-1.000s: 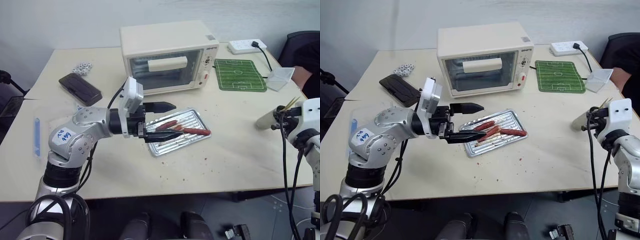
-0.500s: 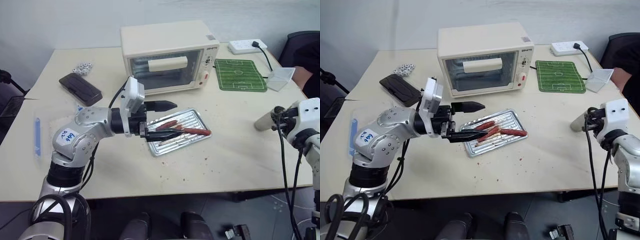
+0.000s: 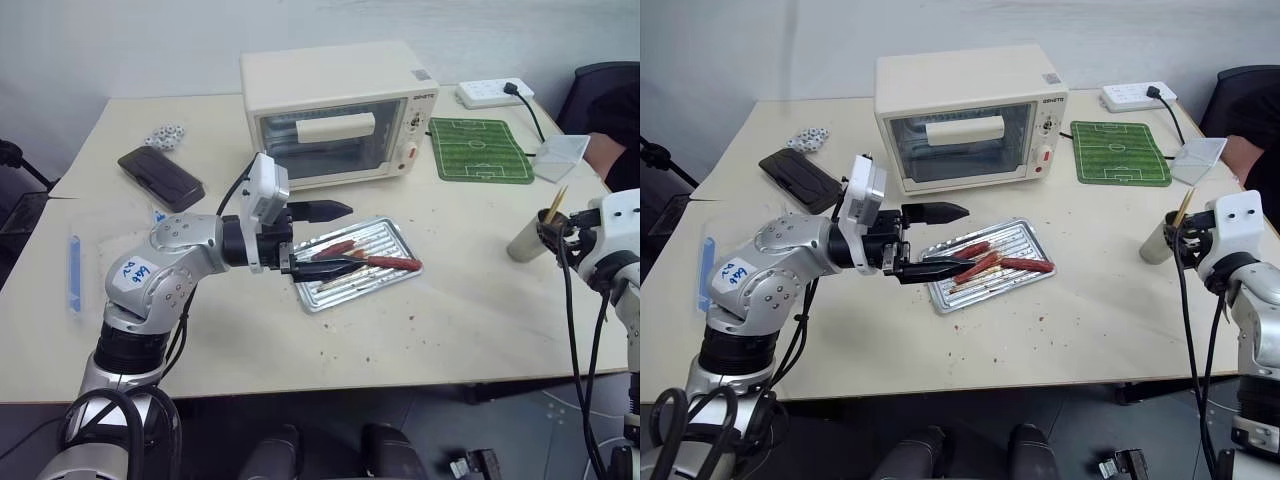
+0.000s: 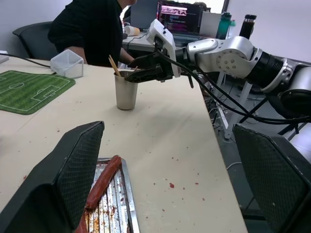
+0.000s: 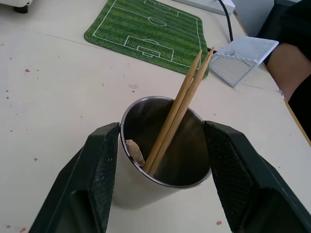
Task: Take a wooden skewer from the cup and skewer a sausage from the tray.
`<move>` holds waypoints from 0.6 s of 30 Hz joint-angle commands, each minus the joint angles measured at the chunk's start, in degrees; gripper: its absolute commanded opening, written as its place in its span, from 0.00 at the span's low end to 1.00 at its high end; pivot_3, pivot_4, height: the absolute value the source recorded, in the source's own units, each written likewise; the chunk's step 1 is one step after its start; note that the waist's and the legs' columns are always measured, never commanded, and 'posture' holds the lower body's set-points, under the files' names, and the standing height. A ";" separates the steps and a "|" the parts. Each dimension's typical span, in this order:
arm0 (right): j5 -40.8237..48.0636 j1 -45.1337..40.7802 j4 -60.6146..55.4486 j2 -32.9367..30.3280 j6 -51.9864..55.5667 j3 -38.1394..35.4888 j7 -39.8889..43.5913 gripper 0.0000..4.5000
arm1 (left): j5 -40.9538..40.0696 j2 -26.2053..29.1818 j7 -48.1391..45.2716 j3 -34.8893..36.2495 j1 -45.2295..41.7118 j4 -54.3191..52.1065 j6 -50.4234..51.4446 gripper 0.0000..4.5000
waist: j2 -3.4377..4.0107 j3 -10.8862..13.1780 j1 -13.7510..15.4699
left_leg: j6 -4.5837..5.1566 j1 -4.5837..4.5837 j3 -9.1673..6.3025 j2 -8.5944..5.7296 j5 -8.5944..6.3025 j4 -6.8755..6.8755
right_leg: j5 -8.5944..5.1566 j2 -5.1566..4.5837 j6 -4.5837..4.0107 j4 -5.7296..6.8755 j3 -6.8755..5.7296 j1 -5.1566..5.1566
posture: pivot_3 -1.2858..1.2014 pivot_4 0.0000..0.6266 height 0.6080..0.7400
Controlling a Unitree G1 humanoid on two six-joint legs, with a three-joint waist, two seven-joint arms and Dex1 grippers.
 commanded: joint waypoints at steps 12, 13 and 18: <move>3.23 0.27 -5.16 0.35 1.07 -2.94 -1.05 0.08 | 1.65 -0.14 -1.09 -0.77 -0.69 -0.61 -2.67 1.00 | 0.00 0.00 0.00 | 0.00 0.00 0.00 0.01 0.00 0.00 | 0.00 0.01 0.00 0.00 0.01 0.00 | 0.52 0.24 1.00; 3.31 0.39 -5.41 0.39 1.16 -2.93 -1.11 0.08 | 1.74 -0.21 -1.12 -0.80 -0.79 -0.51 -2.75 1.00 | 0.00 0.00 0.01 | 0.00 0.00 0.00 0.01 0.00 0.00 | 0.00 0.01 0.00 0.00 0.00 0.00 | 0.52 0.24 1.00; 3.58 0.75 -6.31 0.33 1.37 -2.92 -1.37 0.08 | 2.16 -0.39 -1.45 -0.93 -1.03 -0.10 -3.06 1.00 | 0.00 0.00 -0.01 | 0.00 0.00 0.00 0.01 0.00 0.00 | 0.00 0.01 0.00 0.00 0.01 0.00 | 0.52 0.24 1.00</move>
